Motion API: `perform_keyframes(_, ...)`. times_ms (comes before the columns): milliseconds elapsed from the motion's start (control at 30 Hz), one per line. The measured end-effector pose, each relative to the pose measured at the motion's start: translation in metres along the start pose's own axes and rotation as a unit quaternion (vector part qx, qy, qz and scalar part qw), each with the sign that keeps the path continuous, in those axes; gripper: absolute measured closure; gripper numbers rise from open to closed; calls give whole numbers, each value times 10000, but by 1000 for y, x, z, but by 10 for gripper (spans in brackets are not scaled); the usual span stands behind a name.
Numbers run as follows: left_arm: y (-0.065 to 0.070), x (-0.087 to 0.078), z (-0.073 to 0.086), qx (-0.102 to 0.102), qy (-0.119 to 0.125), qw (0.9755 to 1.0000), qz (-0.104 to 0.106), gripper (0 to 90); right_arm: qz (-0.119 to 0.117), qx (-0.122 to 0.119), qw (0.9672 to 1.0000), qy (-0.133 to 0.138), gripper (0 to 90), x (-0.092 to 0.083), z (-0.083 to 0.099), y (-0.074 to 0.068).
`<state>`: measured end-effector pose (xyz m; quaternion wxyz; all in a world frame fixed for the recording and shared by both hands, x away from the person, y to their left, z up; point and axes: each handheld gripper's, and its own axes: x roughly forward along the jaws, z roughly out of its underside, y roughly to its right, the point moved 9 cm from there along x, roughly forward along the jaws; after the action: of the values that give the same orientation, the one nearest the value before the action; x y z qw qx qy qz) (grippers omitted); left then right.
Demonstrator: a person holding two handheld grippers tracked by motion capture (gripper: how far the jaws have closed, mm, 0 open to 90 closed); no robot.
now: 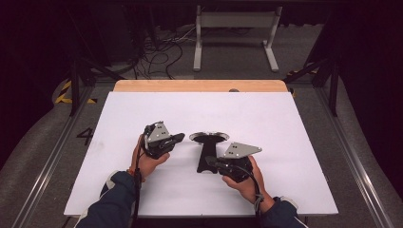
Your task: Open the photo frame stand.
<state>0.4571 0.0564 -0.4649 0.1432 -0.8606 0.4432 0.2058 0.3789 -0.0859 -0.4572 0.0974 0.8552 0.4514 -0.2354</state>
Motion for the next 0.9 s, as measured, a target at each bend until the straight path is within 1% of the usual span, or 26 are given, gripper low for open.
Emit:
perform_keyframes(67, -2, 4, -2, -67, 17, 10000, -66, 900, -30, -5, 10000, 4, 900, 5, -1, -4)
perform_keyframes(100, -2, 5, -2, -67, 11, 10000, -69, 900, -36, -25, 10000, -14, 900, 7, -1, -6)
perform_keyframes(200, -5, 8, -1, -82, -50, 9998, -164, 894, 25, -120, 9999, -45, 900, 14, -1, -10)
perform_keyframes(267, -6, 9, 0, -99, -90, 9997, -187, 834, 41, -119, 9999, -48, 900, 18, -1, -12)
perform_keyframes(300, -6, 9, 2, -71, -136, 9998, -150, 797, 40, -110, 9999, -57, 900, 19, 0, -13)
perform_keyframes(333, -5, 8, 3, -37, -139, 9999, -93, 780, 33, -108, 9999, -67, 900, 20, 0, -13)
perform_keyframes(400, -4, 5, 3, 114, -87, 9999, -33, 733, 58, -103, 9999, -80, 900, 21, 1, -13)
perform_keyframes(433, -4, 4, 3, 153, -94, 9998, 8, 702, 68, -74, 9999, -79, 900, 22, 1, -12)
perform_keyframes(467, -3, 4, 4, 228, -151, 9996, 84, 674, 83, -58, 9999, -74, 900, 23, 1, -11)
perform_keyframes(500, -1, 4, 5, 259, -183, 9994, 144, 640, 110, -23, 9999, -63, 900, 24, 1, -10)
perform_keyframes(533, 0, 3, 6, 273, -182, 9993, 184, 617, 131, 52, 9999, -44, 900, 25, 1, -9)
perform_keyframes(567, 2, 4, 5, 272, -155, 9992, 248, 617, 155, 90, 9998, -35, 900, 27, 0, -9)
perform_keyframes(633, 6, 5, 2, 246, -63, 9990, 356, 603, 237, 52, 9997, -94, 900, 31, 2, -9)
perform_keyframes(667, 9, 7, 1, 296, -65, 9988, 391, 593, 271, 69, 9995, -118, 900, 33, 3, -9)
perform_keyframes(700, 10, 9, 1, 302, -79, 9987, 393, 598, 303, 80, 9994, -138, 900, 35, 4, -10)
perform_keyframes(733, 10, 9, 1, 302, -79, 9987, 393, 566, 303, 80, 9994, -138, 900, 35, 4, -10)
perform_keyframes(767, 12, 12, 1, 267, -79, 9987, 428, 558, 353, 124, 9992, -135, 900, 38, 4, -10)
perform_keyframes(800, 13, 14, 1, 291, -98, 9986, 427, 544, 351, 118, 9992, -152, 900, 39, 4, -11)
perform_keyframes(833, 14, 18, 2, 272, -128, 9987, 411, 529, 350, 87, 9992, -168, 900, 41, 5, -12)
perform_keyframes(900, 14, 20, 1, 271, -108, 9987, 430, 521, 353, 94, 9992, -190, 900, 43, 6, -13)
